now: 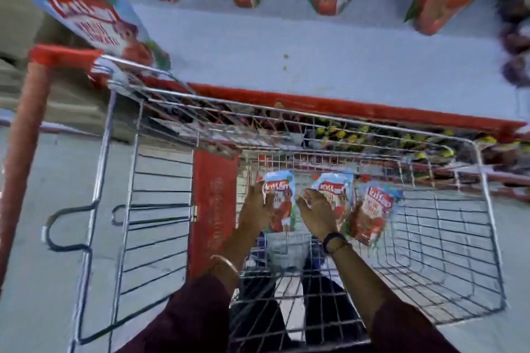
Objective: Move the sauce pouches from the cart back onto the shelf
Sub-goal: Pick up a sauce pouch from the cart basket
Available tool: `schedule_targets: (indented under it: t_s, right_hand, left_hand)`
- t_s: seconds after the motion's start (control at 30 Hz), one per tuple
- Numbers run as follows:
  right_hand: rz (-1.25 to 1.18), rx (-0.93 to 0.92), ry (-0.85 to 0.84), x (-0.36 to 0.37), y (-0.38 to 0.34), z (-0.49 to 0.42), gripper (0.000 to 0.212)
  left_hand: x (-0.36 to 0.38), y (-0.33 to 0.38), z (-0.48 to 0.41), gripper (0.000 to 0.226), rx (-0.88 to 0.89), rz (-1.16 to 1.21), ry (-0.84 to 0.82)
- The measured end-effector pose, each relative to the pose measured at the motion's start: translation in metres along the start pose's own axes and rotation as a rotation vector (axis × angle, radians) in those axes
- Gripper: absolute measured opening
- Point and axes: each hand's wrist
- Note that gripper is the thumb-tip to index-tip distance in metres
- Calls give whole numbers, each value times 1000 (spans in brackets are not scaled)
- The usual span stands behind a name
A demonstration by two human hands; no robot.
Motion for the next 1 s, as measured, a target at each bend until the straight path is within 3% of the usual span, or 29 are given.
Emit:
schedule_targets:
  t_s: [0.07, 0.13, 0.2, 0.37, 0.53, 0.67, 0.77, 0.83, 0.93, 1.0]
  right_hand:
    - [24, 31, -10, 7, 7, -21, 49]
    - [29, 83, -39, 12, 17, -39, 49]
    - [31, 144, -64, 18, 28, -58, 54]
    - [-23, 254, -103, 31, 52, -100, 62]
    - [-94, 260, -61, 39, 54, -122, 47]
    - [-133, 217, -65, 44, 72, -143, 46]
    - [-168, 216, -71, 50, 91, -153, 31]
    - [-178, 189, -42, 48, 80, -139, 32]
    - [-189, 128, 23, 45, 62, -112, 12]
    - [-205, 105, 45, 40, 57, -97, 20]
  left_hand:
    - [10, -12, -15, 48, -55, 34, 26]
    - [16, -15, -22, 48, -284, 101, -113]
    - [24, -26, -36, 53, -426, 102, -138]
    - [52, -60, -69, 48, -560, 184, -151]
    - [63, -75, -80, 49, -595, 280, -123]
    - [58, -74, -77, 31, -582, 306, -129]
    - [57, -82, -77, 27, -573, 293, -151]
    - [56, -82, -74, 26, -567, 314, -154]
    - [50, -71, -65, 30, -551, 306, -95]
    - [42, -54, -53, 31, -518, 331, -58]
Point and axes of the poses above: each hand's wrist, its own z-axis away from the middle knuckle, its own x-axis out of the palm, y = z × x, and after that the axes turned 8 degrees about -y, right-handed
